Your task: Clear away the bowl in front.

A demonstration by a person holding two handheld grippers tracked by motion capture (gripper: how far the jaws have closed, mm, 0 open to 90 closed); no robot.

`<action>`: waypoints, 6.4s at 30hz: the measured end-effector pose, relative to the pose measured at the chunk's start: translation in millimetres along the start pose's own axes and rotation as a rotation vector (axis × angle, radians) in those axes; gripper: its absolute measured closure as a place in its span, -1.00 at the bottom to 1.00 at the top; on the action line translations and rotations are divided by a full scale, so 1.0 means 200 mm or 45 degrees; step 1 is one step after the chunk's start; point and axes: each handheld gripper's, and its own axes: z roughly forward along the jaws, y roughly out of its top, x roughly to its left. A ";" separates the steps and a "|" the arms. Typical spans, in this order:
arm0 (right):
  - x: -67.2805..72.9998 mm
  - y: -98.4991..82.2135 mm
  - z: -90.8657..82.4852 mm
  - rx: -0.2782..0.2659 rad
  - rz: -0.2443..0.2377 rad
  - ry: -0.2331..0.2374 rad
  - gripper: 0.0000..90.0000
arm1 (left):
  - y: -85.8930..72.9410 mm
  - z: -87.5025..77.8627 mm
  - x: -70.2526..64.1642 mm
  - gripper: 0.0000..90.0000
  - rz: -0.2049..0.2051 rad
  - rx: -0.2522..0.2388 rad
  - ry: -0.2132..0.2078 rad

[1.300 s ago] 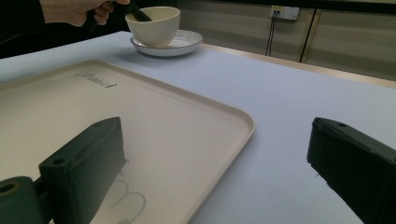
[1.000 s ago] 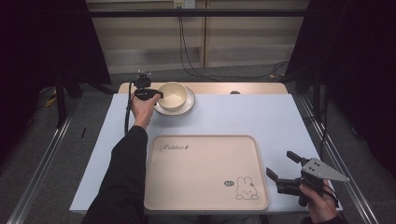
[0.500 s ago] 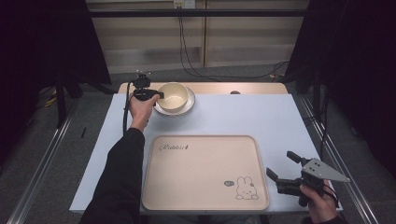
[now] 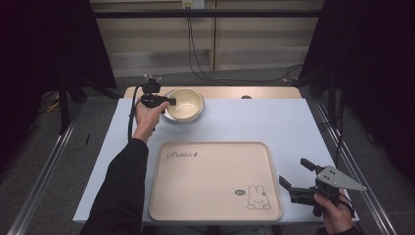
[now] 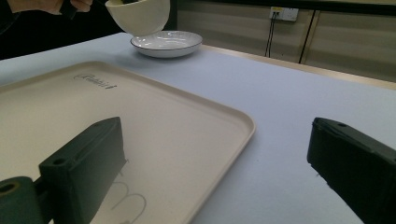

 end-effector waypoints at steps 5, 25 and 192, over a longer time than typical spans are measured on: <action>0.00 0.00 0.00 -0.004 -0.002 -0.011 -0.92 | 0.00 -0.02 -0.04 0.84 0.065 0.033 -0.011; 0.00 0.00 0.00 -0.012 0.003 0.007 -0.92 | -0.02 0.01 -0.24 0.84 0.127 0.026 -0.106; 0.02 0.01 0.01 -0.023 -0.010 0.042 -0.93 | -0.40 0.18 -0.78 -0.94 0.381 -0.225 -0.021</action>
